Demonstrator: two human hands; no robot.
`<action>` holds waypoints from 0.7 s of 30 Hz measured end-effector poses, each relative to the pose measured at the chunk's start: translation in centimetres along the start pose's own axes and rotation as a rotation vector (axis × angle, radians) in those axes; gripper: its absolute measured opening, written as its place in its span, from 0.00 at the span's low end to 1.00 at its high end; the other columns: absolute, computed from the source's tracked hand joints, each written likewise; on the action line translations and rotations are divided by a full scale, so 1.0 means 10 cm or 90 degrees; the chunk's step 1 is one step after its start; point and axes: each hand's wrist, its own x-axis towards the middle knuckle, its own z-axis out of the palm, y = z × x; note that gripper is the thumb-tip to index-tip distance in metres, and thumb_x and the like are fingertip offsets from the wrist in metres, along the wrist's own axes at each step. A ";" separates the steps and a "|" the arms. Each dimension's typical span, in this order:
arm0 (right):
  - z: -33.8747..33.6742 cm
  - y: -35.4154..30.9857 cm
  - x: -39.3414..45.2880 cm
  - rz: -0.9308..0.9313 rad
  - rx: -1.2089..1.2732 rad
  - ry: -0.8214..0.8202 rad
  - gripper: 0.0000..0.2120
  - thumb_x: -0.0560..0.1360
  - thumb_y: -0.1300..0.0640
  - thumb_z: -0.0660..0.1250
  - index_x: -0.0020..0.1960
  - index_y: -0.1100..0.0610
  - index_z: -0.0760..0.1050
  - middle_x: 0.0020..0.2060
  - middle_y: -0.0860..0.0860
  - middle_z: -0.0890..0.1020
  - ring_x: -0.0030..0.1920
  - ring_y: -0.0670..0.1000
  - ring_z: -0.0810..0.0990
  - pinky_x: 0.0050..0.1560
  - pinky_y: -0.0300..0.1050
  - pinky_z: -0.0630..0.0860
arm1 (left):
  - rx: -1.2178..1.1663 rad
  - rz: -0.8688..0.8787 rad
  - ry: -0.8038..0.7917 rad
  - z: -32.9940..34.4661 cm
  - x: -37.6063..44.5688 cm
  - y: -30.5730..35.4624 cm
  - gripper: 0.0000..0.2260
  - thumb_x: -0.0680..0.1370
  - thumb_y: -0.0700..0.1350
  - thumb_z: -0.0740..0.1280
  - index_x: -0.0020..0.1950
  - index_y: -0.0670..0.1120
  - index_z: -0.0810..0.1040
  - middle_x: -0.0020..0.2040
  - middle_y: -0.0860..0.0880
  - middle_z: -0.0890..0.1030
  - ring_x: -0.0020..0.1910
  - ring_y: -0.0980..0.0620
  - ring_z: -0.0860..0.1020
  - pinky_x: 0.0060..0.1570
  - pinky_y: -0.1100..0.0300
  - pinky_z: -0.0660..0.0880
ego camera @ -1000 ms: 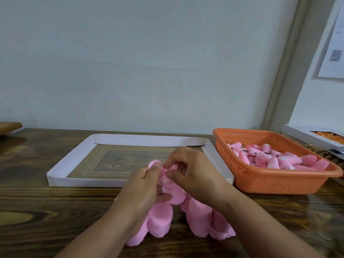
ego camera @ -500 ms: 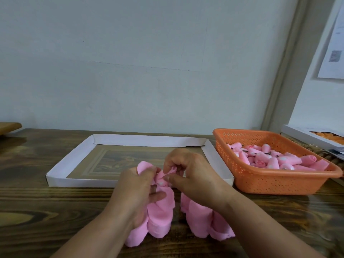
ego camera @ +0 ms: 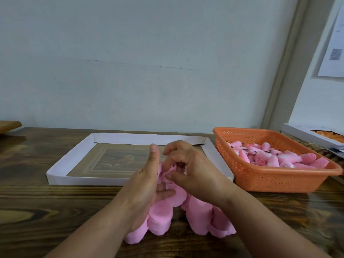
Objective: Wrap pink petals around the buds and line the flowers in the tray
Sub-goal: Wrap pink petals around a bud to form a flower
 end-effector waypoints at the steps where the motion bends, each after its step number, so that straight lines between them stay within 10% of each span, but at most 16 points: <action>1: 0.00 0.00 0.00 0.005 0.011 0.001 0.06 0.69 0.68 0.69 0.42 0.59 0.80 0.49 0.45 0.73 0.39 0.37 0.72 0.41 0.30 0.68 | -0.003 -0.004 -0.008 0.00 0.00 0.01 0.38 0.66 0.72 0.49 0.57 0.48 0.81 0.53 0.46 0.84 0.56 0.48 0.81 0.60 0.49 0.76; 9: 0.01 0.04 -0.02 0.037 0.073 0.032 0.08 0.69 0.68 0.70 0.39 0.56 0.79 0.40 0.49 0.78 0.38 0.45 0.74 0.39 0.39 0.72 | -0.054 -0.041 -0.009 -0.04 -0.01 0.06 0.45 0.65 0.72 0.51 0.75 0.47 0.64 0.60 0.43 0.81 0.57 0.43 0.81 0.59 0.48 0.76; 14: -0.05 0.08 -0.01 0.094 0.227 0.090 0.14 0.68 0.70 0.71 0.35 0.52 0.77 0.39 0.67 0.78 0.35 0.53 0.73 0.40 0.50 0.72 | -0.146 -0.070 0.026 -0.05 0.00 0.12 0.20 0.82 0.52 0.54 0.63 0.40 0.76 0.51 0.39 0.84 0.51 0.42 0.83 0.49 0.50 0.81; 21: -0.04 0.11 0.00 0.121 0.308 0.092 0.10 0.68 0.70 0.72 0.41 0.57 0.78 0.38 0.71 0.78 0.34 0.63 0.77 0.41 0.58 0.75 | -0.163 -0.082 0.026 -0.10 -0.01 0.05 0.08 0.78 0.37 0.64 0.53 0.35 0.80 0.45 0.37 0.84 0.40 0.46 0.84 0.36 0.58 0.82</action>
